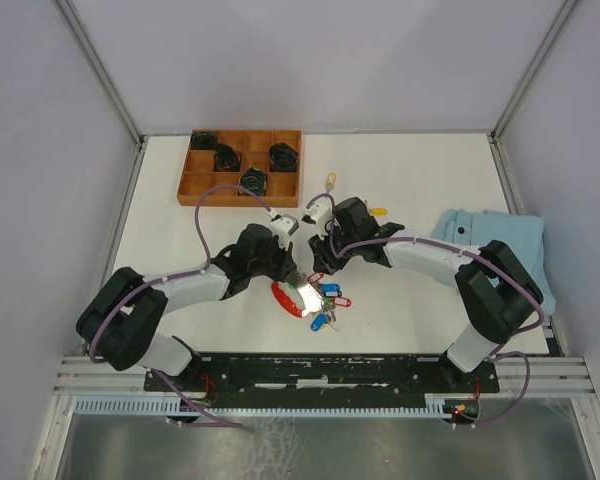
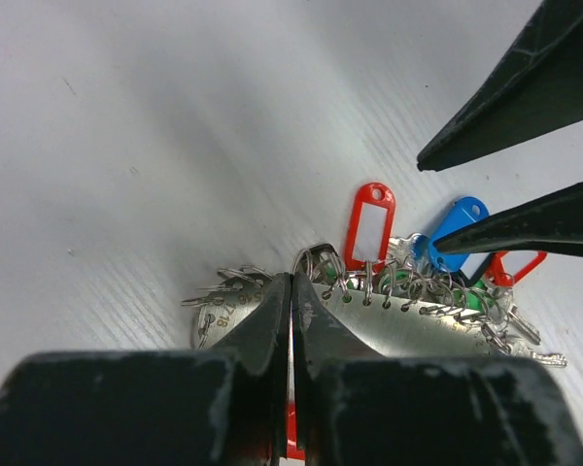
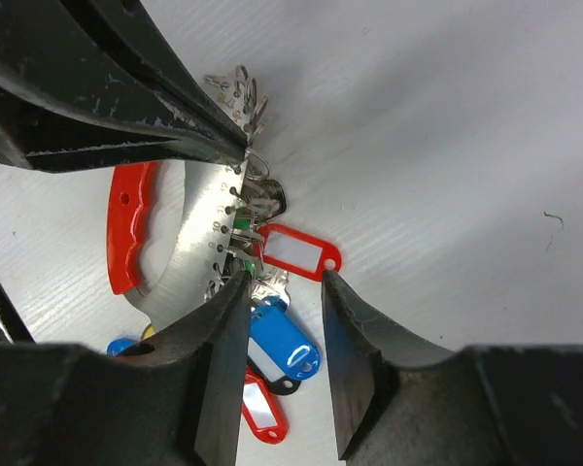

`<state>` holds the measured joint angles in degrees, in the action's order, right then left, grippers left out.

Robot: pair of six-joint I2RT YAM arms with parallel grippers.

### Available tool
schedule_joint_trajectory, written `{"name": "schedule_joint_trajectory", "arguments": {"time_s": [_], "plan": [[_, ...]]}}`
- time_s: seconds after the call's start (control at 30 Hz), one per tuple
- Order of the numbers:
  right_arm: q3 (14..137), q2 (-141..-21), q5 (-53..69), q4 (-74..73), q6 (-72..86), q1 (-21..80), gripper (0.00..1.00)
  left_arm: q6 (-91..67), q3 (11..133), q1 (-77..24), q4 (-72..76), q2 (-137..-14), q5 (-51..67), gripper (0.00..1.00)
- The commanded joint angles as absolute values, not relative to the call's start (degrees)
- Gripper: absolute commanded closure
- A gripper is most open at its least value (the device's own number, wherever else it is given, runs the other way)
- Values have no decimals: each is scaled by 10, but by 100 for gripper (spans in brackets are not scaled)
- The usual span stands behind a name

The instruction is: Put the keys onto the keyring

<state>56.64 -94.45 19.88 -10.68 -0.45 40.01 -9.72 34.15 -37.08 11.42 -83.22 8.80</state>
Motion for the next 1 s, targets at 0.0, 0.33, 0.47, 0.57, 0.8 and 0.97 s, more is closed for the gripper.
{"name": "schedule_joint_trajectory", "arguments": {"time_s": [0.0, 0.33, 0.47, 0.57, 0.8, 0.97], "plan": [[563, -948, 245, -54, 0, 398, 58, -84, 336, -370, 155, -806, 132, 97], [539, -931, 342, 5, -119, 374, 52, -28, 347, -369, 132, -790, 157, 97], [507, -918, 358, 51, -144, 371, 49, -8, 346, -369, 130, -780, 173, 97], [483, -908, 377, 90, -150, 368, 49, 9, 345, -369, 126, -771, 179, 97], [470, -920, 411, 143, -152, 369, 54, 28, 348, -369, 118, -750, 209, 97], [464, -926, 413, 172, -156, 369, 58, 35, 339, -369, 123, -736, 219, 97]]}}
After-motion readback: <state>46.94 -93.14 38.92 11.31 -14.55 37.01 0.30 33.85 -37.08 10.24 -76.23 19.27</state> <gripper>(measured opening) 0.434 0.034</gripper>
